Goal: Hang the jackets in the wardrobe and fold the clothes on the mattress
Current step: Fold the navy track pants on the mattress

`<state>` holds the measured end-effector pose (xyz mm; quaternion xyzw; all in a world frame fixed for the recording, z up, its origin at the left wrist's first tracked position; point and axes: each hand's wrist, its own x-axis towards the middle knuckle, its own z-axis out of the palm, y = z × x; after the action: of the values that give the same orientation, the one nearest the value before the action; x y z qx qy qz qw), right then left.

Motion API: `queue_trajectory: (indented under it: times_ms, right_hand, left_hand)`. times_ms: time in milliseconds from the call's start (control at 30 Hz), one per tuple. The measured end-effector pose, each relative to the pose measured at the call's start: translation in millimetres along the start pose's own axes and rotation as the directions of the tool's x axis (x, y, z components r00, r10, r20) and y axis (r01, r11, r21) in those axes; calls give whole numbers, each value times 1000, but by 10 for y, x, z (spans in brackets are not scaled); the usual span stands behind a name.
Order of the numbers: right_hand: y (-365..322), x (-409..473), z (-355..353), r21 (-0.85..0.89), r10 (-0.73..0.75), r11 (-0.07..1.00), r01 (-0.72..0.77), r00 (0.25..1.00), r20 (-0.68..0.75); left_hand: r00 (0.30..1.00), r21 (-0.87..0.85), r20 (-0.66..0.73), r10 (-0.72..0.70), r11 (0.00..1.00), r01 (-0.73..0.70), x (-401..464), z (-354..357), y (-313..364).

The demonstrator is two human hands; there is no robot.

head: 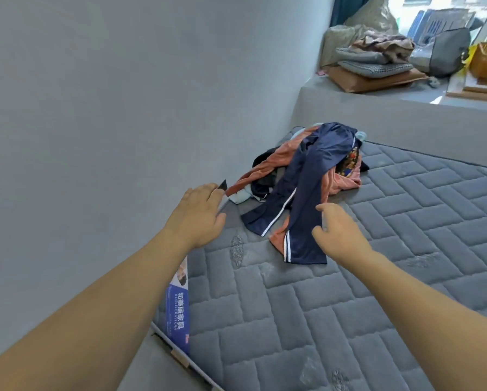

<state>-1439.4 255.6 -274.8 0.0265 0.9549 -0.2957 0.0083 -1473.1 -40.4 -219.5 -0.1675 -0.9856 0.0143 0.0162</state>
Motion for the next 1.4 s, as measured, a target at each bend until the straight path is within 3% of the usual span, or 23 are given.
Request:
queue_trajectory:
  times_ms: [233,433,533,633,700,800,1133,1400]
  right_hand:
    - [1055,1303,1608,-47,193,980,-191,980,46]
    - [2314,2053,3094,-322,394,882,-345,914,99]
    - [2895,2192,3585,-442,436,822,-358,896,84]
    - [3210,2145,3990,-455,295,832,-317,948,-120]
    - [3317,2158,4095,-451,231,845,-288,957,-178]
    - [3250,2191,4019,-446,232,849,-282,959,-164]
    - [3224,2190,4016,-450,210,851,-273,960,-185]
    - [3247,2174,4032,-420,145,874,-245,956,-256]
  left_hand:
    - [969,-168,237,64,986,-24,1484,2337,-53]
    - [909,-281,416,-26,947,156,2370,4434,-26]
    - [902,-290,373,-218,896,337,2653,5191,259]
    - [924,-202,81,-374,902,382,2692,5718,536]
    - [920,-196,-47,-388,907,373,2708,5907,549]
    - [922,-161,-90,-377,919,360,2692,5922,494]
    - [920,-116,-90,-381,922,370,2674,5895,540]
    - [920,-183,-147,-364,924,336,2679,5904,541]
